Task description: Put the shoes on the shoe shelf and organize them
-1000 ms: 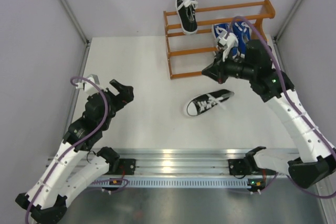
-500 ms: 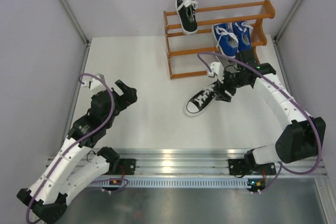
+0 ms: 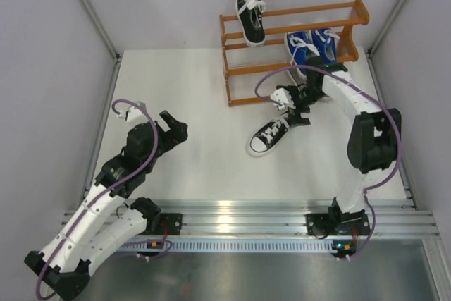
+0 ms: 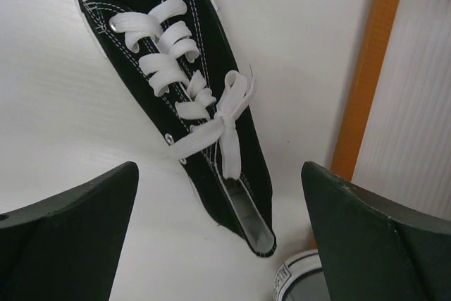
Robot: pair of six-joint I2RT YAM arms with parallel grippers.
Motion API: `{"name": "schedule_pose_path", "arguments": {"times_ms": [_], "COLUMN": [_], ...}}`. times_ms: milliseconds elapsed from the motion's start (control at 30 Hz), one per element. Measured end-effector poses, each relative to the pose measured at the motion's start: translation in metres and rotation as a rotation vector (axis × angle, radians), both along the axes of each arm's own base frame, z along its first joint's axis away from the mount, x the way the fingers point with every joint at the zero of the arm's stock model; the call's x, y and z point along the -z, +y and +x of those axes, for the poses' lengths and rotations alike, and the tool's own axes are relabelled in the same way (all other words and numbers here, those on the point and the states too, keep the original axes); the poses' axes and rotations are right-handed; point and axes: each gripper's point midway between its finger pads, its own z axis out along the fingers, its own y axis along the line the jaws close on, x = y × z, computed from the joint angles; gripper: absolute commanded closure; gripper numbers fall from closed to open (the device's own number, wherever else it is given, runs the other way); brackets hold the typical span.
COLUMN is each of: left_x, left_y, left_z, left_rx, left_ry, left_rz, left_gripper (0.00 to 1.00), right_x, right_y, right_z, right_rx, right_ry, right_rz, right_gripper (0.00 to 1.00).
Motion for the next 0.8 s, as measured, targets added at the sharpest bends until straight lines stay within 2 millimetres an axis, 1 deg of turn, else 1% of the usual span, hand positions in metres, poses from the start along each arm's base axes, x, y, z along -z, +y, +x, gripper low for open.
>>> {"name": "schedule_pose_path", "arguments": {"times_ms": [67, 167, 200, 267, 300, 333, 367, 400, 467, 567, 667, 733, 800], "left_x": [0.000, -0.002, -0.002, -0.001, 0.000, 0.000, 0.001, 0.002, 0.003, 0.004, 0.004, 0.004, 0.004], "left_y": [0.000, 0.001, 0.002, 0.002, 0.002, 0.002, 0.002, 0.002, 0.002, 0.002, 0.002, 0.002, 0.002], "left_z": [-0.002, -0.004, -0.004, -0.005, -0.005, -0.005, -0.005, -0.005, -0.005, -0.004, -0.004, -0.004, -0.004], "left_rx": [0.002, -0.001, -0.002, -0.003, -0.005, -0.005, -0.005, -0.006, -0.005, -0.005, -0.004, -0.006, -0.006], "left_ry": [-0.005, -0.015, -0.017, -0.018, -0.017, -0.016, -0.014, -0.012, -0.009, -0.005, -0.005, -0.006, -0.006], "left_rz": [-0.007, -0.019, -0.023, -0.026, -0.029, -0.029, -0.028, -0.028, -0.026, -0.020, -0.017, -0.016, -0.015], "left_gripper": [0.02, 0.02, 0.02, 0.02, 0.02, 0.02, 0.02, 0.02, 0.02, 0.02, 0.02, 0.02, 0.02], "right_x": [0.012, 0.029, 0.034, 0.043, 0.045, 0.048, 0.050, 0.052, 0.055, 0.054, 0.046, 0.030, 0.003], "right_y": [0.009, 0.020, 0.022, 0.027, 0.028, 0.030, 0.032, 0.033, 0.032, 0.031, 0.030, 0.030, 0.033], "right_z": [0.002, -0.005, -0.009, -0.015, -0.016, -0.017, -0.019, -0.020, -0.019, -0.018, -0.016, -0.017, -0.016], "right_rx": [-0.049, -0.106, -0.119, -0.141, -0.148, -0.156, -0.156, -0.150, -0.134, -0.090, -0.012, 0.077, 0.175], "right_ry": [0.021, 0.065, 0.082, 0.108, 0.113, 0.115, 0.123, 0.130, 0.135, 0.148, 0.161, 0.191, 0.221], "right_rz": [-0.014, -0.040, -0.049, -0.074, -0.083, -0.093, -0.103, -0.114, -0.131, -0.141, -0.133, -0.107, -0.059], "right_gripper": [0.07, 0.14, 0.20, 0.28, 0.50, 0.64, 0.75, 0.82, 1.00, 1.00, 1.00, 1.00, 1.00]}}
